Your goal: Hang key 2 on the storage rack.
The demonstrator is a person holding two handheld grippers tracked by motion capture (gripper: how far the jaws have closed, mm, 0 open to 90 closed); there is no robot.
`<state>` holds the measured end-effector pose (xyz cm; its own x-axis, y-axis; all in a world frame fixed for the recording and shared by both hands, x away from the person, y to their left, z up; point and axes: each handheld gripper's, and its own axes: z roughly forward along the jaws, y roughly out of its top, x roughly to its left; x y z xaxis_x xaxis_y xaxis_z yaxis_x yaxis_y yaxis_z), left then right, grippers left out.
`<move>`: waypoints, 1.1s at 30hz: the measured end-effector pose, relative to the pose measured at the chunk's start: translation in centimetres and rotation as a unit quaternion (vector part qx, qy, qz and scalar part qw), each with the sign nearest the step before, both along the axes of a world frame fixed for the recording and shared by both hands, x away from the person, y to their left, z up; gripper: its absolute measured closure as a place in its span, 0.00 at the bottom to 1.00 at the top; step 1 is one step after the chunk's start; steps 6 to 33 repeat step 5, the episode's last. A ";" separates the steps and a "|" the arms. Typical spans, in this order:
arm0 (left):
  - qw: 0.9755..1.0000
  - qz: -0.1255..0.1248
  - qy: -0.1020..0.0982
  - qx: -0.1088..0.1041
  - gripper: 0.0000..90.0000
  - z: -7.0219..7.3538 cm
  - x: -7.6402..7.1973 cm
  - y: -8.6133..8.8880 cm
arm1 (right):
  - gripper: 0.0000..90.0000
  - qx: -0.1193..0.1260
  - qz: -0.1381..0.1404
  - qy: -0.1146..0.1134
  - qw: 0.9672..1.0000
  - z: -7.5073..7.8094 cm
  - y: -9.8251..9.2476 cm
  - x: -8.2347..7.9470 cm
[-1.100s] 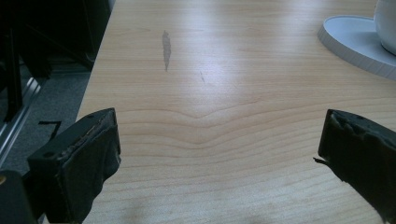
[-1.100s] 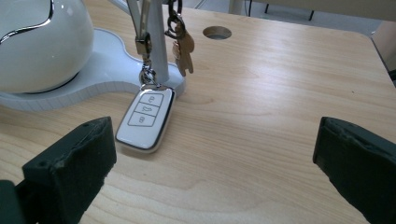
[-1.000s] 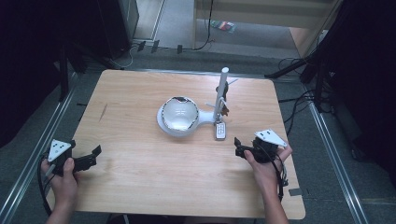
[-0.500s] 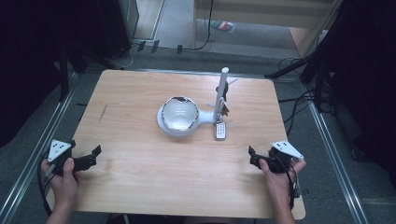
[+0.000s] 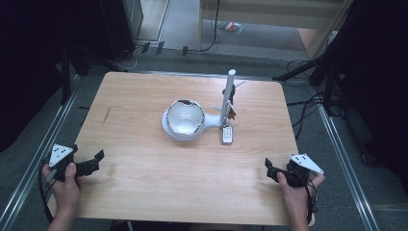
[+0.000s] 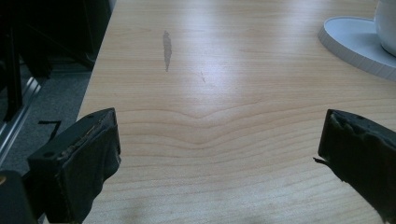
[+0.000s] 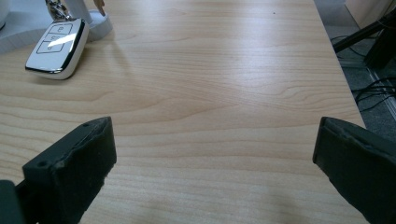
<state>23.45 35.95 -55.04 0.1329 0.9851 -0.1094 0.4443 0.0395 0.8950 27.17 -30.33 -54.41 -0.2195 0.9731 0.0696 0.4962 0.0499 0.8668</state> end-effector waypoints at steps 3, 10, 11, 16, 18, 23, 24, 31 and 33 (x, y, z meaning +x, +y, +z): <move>1.000 -0.001 0.002 -0.001 0.00 0.0 0.0 0.1 | 0.00 -0.005 0.000 -0.001 1.000 -0.1 0.1 -0.1; 1.000 -0.001 0.003 -0.001 0.00 0.0 0.0 0.1 | 0.00 -0.002 -0.003 -0.001 1.000 -0.2 0.1 -0.1; 1.000 -0.001 0.003 -0.001 0.00 0.0 0.0 0.1 | 0.00 -0.002 -0.003 -0.001 1.000 -0.2 0.1 -0.1; 1.000 -0.001 0.003 -0.001 0.00 0.0 0.0 0.1 | 0.00 -0.002 -0.003 -0.001 1.000 -0.2 0.1 -0.1; 1.000 -0.001 0.003 -0.001 0.00 0.0 0.0 0.1 | 0.00 -0.002 -0.003 -0.001 1.000 -0.2 0.1 -0.1; 1.000 -0.001 0.003 -0.001 0.00 0.0 0.0 0.1 | 0.00 -0.002 -0.003 -0.001 1.000 -0.2 0.1 -0.1; 1.000 -0.001 0.003 -0.001 0.00 0.0 0.0 0.1 | 0.00 -0.002 -0.003 -0.001 1.000 -0.2 0.1 -0.1; 1.000 -0.001 0.003 -0.001 0.00 0.0 0.0 0.1 | 0.00 -0.002 -0.003 -0.001 1.000 -0.2 0.1 -0.1; 1.000 -0.001 0.003 -0.001 0.00 0.0 0.0 0.1 | 0.00 -0.002 -0.003 -0.001 1.000 -0.2 0.1 -0.1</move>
